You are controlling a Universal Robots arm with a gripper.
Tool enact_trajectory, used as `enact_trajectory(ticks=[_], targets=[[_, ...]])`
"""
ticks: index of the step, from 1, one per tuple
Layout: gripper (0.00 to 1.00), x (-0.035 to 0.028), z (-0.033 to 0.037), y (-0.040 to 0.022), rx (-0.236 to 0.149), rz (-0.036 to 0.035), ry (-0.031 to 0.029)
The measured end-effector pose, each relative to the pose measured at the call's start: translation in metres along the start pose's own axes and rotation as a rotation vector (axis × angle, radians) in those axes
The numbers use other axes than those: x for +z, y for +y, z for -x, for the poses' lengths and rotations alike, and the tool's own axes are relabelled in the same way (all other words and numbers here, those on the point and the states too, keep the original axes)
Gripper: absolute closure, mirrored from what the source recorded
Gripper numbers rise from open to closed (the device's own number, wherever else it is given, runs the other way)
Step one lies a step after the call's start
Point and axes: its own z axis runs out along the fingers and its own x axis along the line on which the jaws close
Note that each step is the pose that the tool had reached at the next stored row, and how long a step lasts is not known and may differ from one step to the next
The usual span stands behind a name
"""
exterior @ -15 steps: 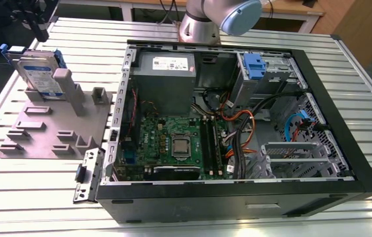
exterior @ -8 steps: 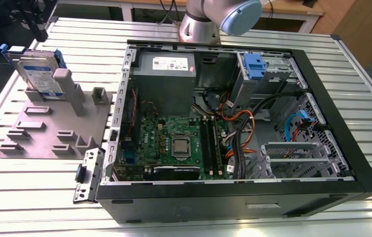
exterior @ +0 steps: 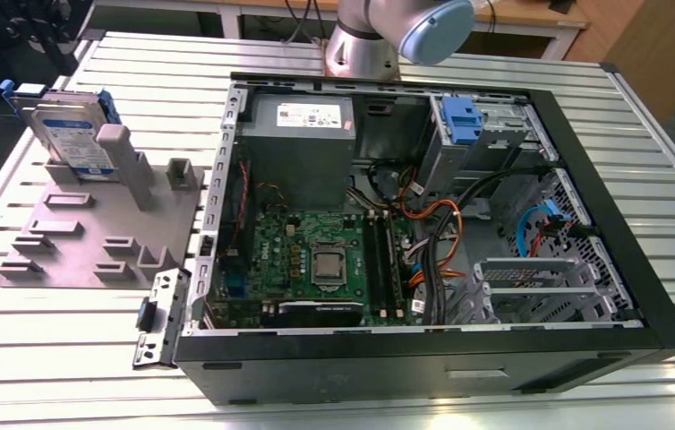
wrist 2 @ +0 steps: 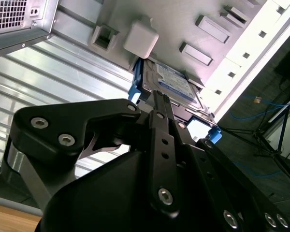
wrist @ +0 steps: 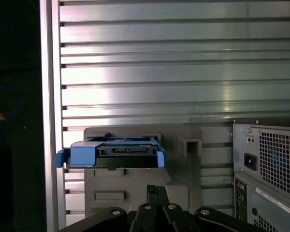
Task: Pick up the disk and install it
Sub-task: 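Reach for the disk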
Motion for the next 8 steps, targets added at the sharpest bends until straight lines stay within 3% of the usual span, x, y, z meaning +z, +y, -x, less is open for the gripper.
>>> enact_trajectory(ticks=[8], targets=[[0.89,0.0,-0.0029,-0.0001,0.0,0.0,0.0]])
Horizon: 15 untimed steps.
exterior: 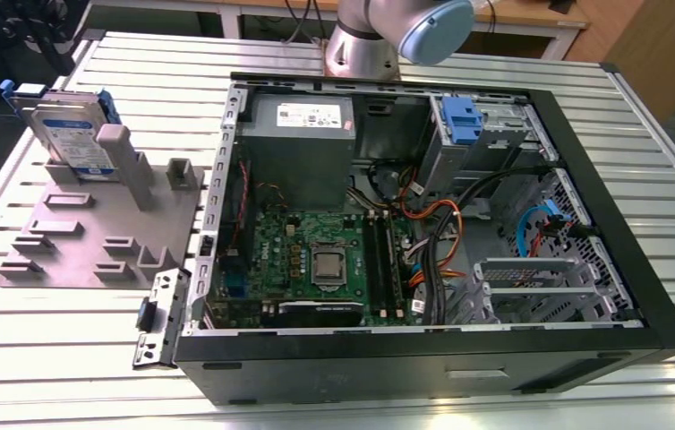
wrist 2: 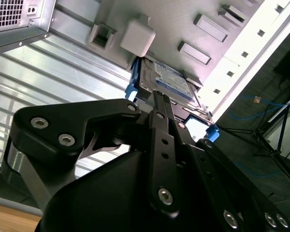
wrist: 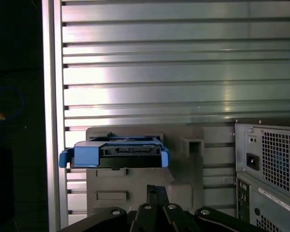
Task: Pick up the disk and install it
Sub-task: 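Reach for the disk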
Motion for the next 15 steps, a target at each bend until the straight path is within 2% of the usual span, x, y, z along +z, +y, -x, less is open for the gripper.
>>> enact_trajectory(ticks=[15], targets=[[0.89,0.0002,-0.0018,-0.0001,0.0,0.0,0.0]])
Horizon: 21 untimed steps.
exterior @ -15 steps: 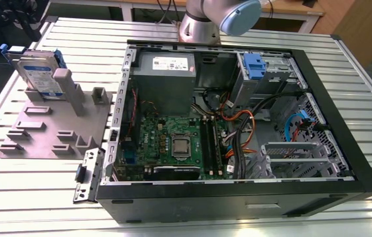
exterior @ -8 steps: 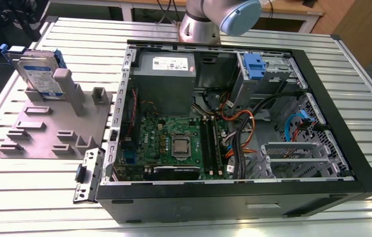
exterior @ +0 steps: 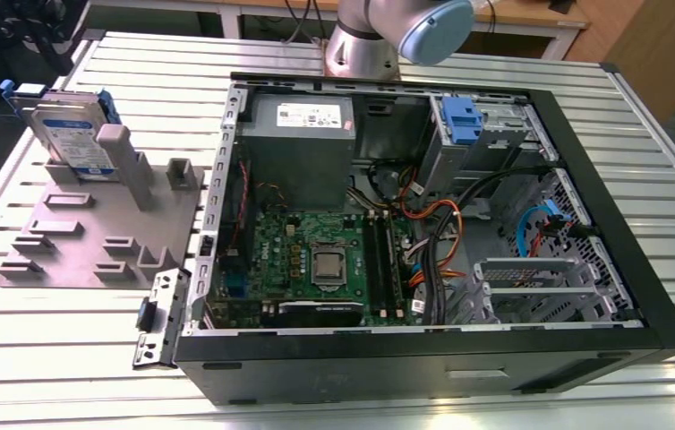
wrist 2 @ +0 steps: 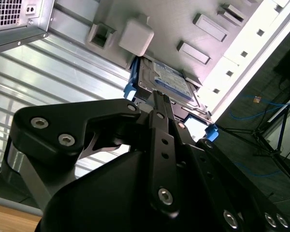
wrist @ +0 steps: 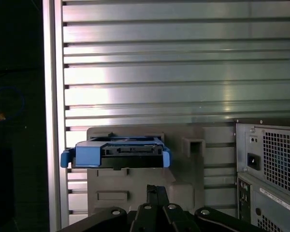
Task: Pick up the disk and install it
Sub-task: 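Reach for the disk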
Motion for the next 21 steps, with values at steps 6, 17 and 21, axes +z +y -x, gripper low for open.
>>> enact_trajectory(ticks=[6,17,21], targets=[[0.89,0.0004,-0.0063,0.002,0.0,0.0,0.0],[0.89,0.0048,-0.0347,0.0052,0.0,0.0,0.0004],[0.89,0.008,-0.0403,0.006,0.0,0.0,0.0003]])
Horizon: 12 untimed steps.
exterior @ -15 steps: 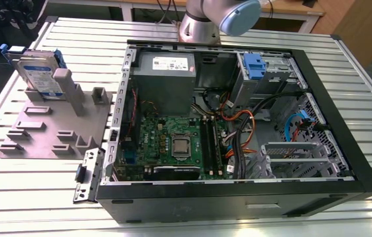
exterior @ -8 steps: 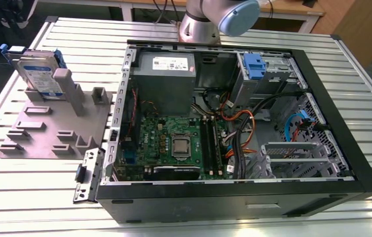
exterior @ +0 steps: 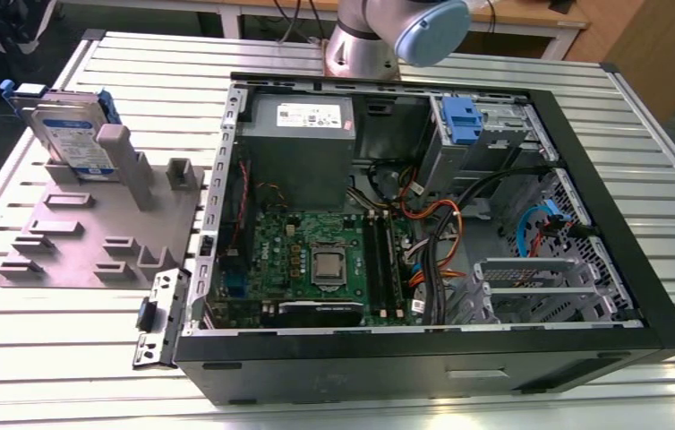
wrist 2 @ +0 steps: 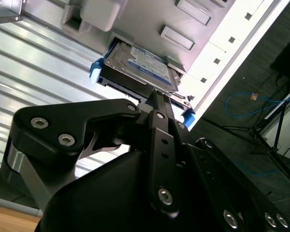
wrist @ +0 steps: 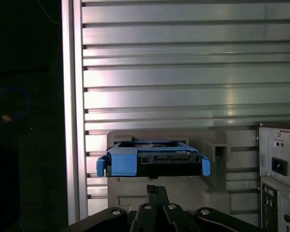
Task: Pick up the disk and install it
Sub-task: 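Reach for the disk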
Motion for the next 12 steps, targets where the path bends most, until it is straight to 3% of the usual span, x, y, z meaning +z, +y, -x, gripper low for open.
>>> enact_trajectory(ticks=[12], targets=[[0.89,0.0068,-0.0103,0.0005,0.0,-0.0001,0.0002]])
